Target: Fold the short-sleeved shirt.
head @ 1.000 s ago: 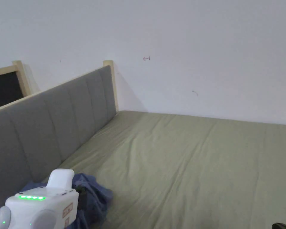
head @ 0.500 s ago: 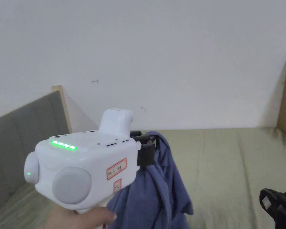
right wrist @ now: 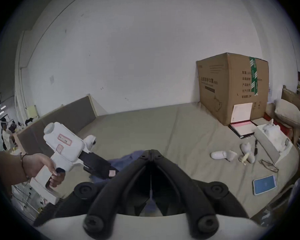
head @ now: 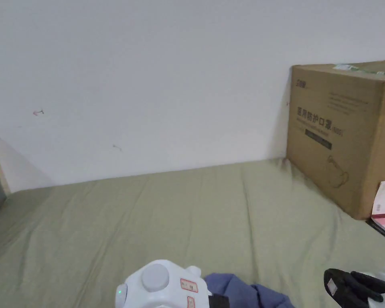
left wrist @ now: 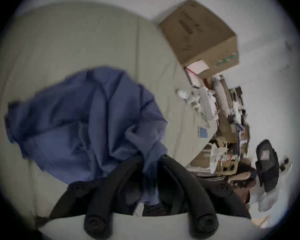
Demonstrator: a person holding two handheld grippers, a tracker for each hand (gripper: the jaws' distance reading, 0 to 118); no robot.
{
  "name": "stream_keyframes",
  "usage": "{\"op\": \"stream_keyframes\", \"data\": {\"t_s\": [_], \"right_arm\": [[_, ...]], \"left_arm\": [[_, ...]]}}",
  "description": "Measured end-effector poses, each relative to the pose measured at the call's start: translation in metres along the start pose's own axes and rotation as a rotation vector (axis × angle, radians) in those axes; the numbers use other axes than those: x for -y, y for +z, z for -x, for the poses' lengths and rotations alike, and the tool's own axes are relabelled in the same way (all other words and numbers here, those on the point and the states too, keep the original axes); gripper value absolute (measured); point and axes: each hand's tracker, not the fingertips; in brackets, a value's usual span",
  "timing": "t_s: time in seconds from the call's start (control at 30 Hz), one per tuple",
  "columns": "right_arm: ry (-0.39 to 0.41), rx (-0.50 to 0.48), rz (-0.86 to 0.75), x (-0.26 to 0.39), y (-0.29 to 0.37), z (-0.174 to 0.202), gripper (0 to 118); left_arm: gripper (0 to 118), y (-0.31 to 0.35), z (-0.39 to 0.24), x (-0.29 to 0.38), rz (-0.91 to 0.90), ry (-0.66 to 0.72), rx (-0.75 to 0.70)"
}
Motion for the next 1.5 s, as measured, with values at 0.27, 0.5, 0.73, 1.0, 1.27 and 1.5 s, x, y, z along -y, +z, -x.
{"op": "stream_keyframes", "data": {"t_s": [0.27, 0.5, 0.73, 1.0, 1.27, 1.5], "right_arm": [[-0.088, -0.018, 0.015, -0.004, -0.013, -0.003, 0], [-0.079, -0.022, -0.093, -0.019, -0.011, 0.016, 0], [-0.021, -0.009, -0.255, -0.013, 0.000, 0.044, 0], [-0.060, -0.033, -0.235, -0.014, -0.015, 0.058, 0], [-0.064, -0.055, -0.157, -0.012, -0.040, 0.055, 0], [-0.052, -0.028, -0.051, 0.001, -0.069, 0.042, 0]], "left_arm": [[110, 0.064, 0.011, -0.007, -0.206, 0.086, 0.001], [107, 0.196, 0.002, 0.048, -0.879, -0.271, -0.222], [2, 0.222, 0.037, 0.145, -1.162, -0.294, -0.494], [1, 0.223, 0.044, 0.155, -1.149, -0.311, -0.512], [2, 0.179, 0.116, -0.010, -0.508, -0.031, -0.287], [113, 0.074, 0.204, -0.066, -0.307, 0.077, -0.476]]}}
